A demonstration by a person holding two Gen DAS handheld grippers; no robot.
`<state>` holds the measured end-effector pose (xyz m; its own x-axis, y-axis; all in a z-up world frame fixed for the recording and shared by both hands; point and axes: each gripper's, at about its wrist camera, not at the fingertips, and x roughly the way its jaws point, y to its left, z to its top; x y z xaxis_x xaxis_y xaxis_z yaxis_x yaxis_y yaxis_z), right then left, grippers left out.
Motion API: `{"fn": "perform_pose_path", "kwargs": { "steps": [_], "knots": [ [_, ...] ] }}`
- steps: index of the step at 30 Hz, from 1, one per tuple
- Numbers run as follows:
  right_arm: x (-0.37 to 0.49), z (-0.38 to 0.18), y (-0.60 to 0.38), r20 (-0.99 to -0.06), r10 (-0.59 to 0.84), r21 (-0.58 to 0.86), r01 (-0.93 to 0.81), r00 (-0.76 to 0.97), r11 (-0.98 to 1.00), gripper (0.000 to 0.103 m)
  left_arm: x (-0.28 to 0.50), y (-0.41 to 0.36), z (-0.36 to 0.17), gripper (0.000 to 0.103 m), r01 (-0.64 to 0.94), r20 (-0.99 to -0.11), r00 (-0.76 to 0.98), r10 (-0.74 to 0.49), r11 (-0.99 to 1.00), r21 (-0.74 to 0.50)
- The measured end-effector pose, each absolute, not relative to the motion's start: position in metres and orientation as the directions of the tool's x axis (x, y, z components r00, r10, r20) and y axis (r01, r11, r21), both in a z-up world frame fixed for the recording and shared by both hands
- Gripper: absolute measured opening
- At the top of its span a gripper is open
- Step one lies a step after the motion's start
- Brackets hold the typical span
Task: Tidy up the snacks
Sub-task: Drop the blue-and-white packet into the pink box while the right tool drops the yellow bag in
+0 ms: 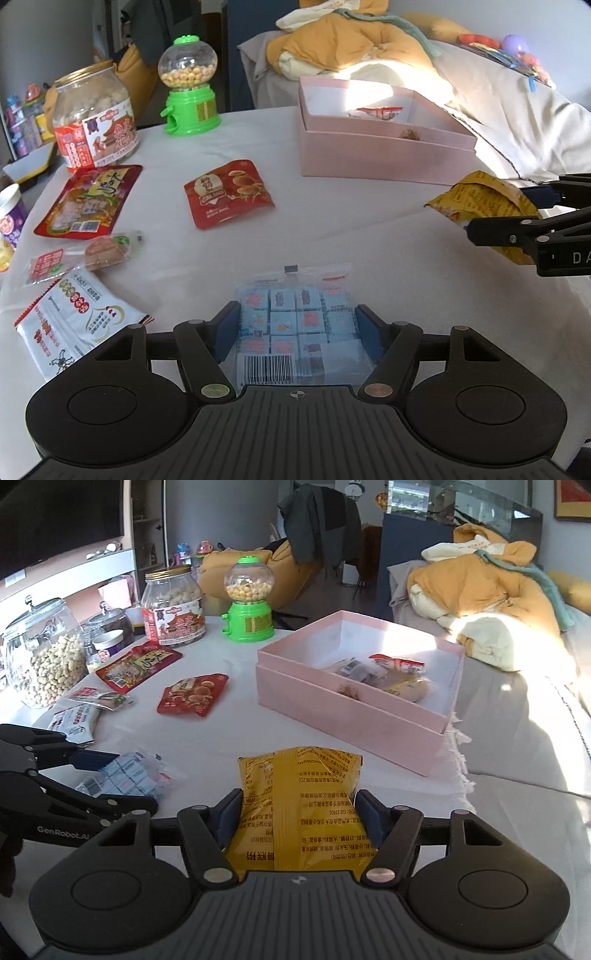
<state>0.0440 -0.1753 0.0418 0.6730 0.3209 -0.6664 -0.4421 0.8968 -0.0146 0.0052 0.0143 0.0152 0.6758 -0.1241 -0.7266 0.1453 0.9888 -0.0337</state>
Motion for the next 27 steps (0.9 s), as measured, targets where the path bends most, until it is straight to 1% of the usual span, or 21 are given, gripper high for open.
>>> {"fn": "perform_pose_path", "kwargs": {
  "steps": [2, 3, 4, 7, 9, 11, 14, 16, 19, 21, 22, 23, 24, 26, 27],
  "knots": [
    [0.043, 0.042, -0.178, -0.664, 0.308, -0.025, -0.432, 0.681, 0.901, 0.066, 0.004, 0.015, 0.016, 0.071, 0.143, -0.723, 0.679, -0.125, 0.989, -0.037],
    [0.043, 0.041, -0.180, -0.664, 0.306, -0.026, -0.431, 0.682, 0.902, 0.066, 0.003, 0.016, 0.017, 0.068, 0.143, -0.719, 0.682, -0.131, 0.989, -0.045],
    [0.042, 0.042, -0.182, -0.662, 0.306, -0.025, -0.429, 0.684, 0.903, 0.066, 0.000, 0.018, 0.018, 0.066, 0.152, -0.710, 0.687, -0.153, 0.986, -0.066],
    [0.041, 0.047, -0.190, -0.651, 0.299, -0.027, -0.414, 0.698, 0.910, 0.066, -0.009, 0.026, 0.025, 0.065, 0.203, -0.664, 0.700, -0.264, 0.964, -0.170],
    [0.039, 0.053, -0.198, -0.632, 0.290, -0.030, -0.397, 0.718, 0.917, 0.066, -0.006, 0.029, 0.038, 0.065, 0.222, -0.629, 0.717, -0.301, 0.954, -0.203],
    [0.039, 0.059, -0.207, -0.613, 0.290, -0.021, -0.382, 0.735, 0.924, 0.066, 0.009, 0.025, 0.063, 0.065, 0.255, -0.578, 0.749, -0.324, 0.946, -0.200],
    [0.045, 0.062, -0.219, -0.596, 0.288, -0.003, -0.361, 0.750, 0.933, 0.066, 0.046, 0.010, 0.099, 0.065, 0.319, -0.473, 0.803, -0.363, 0.932, -0.174],
    [0.049, 0.063, -0.224, -0.590, 0.277, 0.002, -0.341, 0.759, 0.940, 0.066, 0.078, -0.005, 0.111, 0.065, 0.347, -0.430, 0.820, -0.379, 0.925, -0.154],
    [0.055, 0.060, -0.229, -0.594, 0.275, 0.021, -0.327, 0.756, 0.945, 0.066, 0.140, -0.030, 0.105, 0.067, 0.376, -0.448, 0.791, -0.416, 0.909, -0.181],
    [0.058, 0.057, -0.229, -0.605, 0.269, 0.020, -0.323, 0.750, 0.946, 0.066, 0.178, -0.044, 0.087, 0.068, 0.354, -0.502, 0.769, -0.396, 0.917, -0.182],
    [0.060, 0.056, -0.228, -0.609, 0.263, 0.015, -0.321, 0.748, 0.947, 0.066, 0.188, -0.048, 0.079, 0.063, 0.326, -0.517, 0.775, -0.364, 0.931, -0.168],
    [0.061, 0.054, -0.228, -0.613, 0.258, 0.010, -0.320, 0.747, 0.947, 0.066, 0.192, -0.048, 0.074, 0.061, 0.298, -0.506, 0.794, -0.338, 0.941, -0.162],
    [0.063, 0.053, -0.228, -0.616, 0.251, 0.002, -0.317, 0.746, 0.948, 0.066, 0.190, -0.044, 0.073, 0.061, 0.297, -0.485, 0.804, -0.343, 0.939, -0.172],
    [0.066, 0.051, -0.229, -0.624, 0.233, -0.007, -0.303, 0.746, 0.953, 0.066, 0.180, -0.030, 0.077, 0.061, 0.318, -0.448, 0.805, -0.388, 0.921, -0.225],
    [0.068, 0.051, -0.231, -0.629, 0.232, -0.003, -0.301, 0.742, 0.954, 0.066, 0.173, -0.019, 0.080, 0.061, 0.314, -0.444, 0.802, -0.400, 0.914, -0.257]
  ]
}}
